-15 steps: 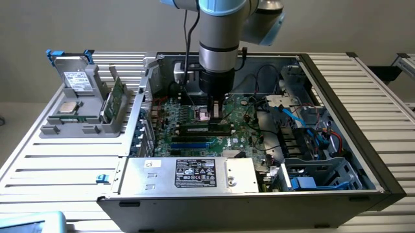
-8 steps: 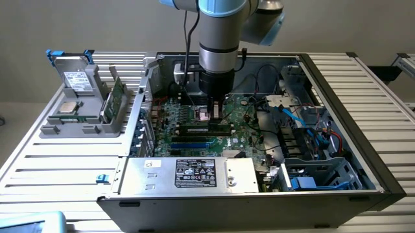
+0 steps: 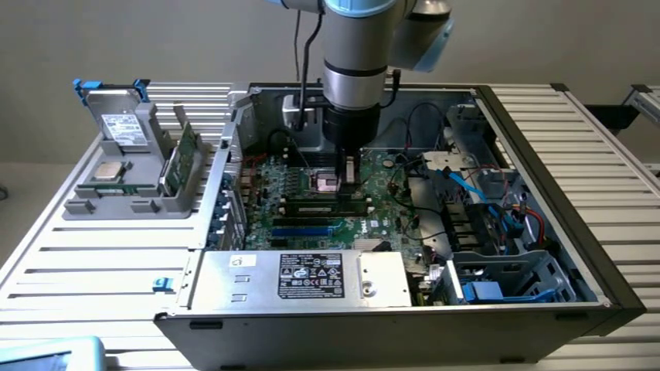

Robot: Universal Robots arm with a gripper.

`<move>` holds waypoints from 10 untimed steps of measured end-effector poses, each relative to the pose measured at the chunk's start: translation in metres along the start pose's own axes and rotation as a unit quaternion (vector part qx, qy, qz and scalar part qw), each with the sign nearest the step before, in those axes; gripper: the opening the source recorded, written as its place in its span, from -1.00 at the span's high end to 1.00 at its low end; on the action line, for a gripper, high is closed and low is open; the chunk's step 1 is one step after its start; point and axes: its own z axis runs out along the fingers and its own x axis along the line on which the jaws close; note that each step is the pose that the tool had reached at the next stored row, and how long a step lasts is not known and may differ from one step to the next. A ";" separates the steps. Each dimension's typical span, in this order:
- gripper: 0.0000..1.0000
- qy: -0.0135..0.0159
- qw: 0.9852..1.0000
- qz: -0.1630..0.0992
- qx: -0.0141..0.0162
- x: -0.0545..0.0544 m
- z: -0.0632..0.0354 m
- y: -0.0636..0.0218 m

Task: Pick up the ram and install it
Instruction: 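Insert the ram into the slot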

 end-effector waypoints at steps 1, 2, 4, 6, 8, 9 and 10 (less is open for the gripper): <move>0.58 0.000 1.000 0.000 -0.001 0.000 -0.0036 -0.0029; 0.58 0.000 1.000 0.000 -0.002 0.000 -0.0072 -0.0058; 0.58 0.000 1.000 0.000 -0.005 0.001 -0.0139 -0.0111; 0.58 0.000 1.000 -0.001 -0.008 0.001 -0.0166 -0.0140; 0.58 0.000 1.000 -0.001 -0.008 0.001 -0.0166 -0.0140; 0.58 0.000 1.000 -0.001 -0.008 0.001 -0.0166 -0.0140; 0.58 0.000 1.000 -0.001 -0.008 0.001 -0.0167 -0.0140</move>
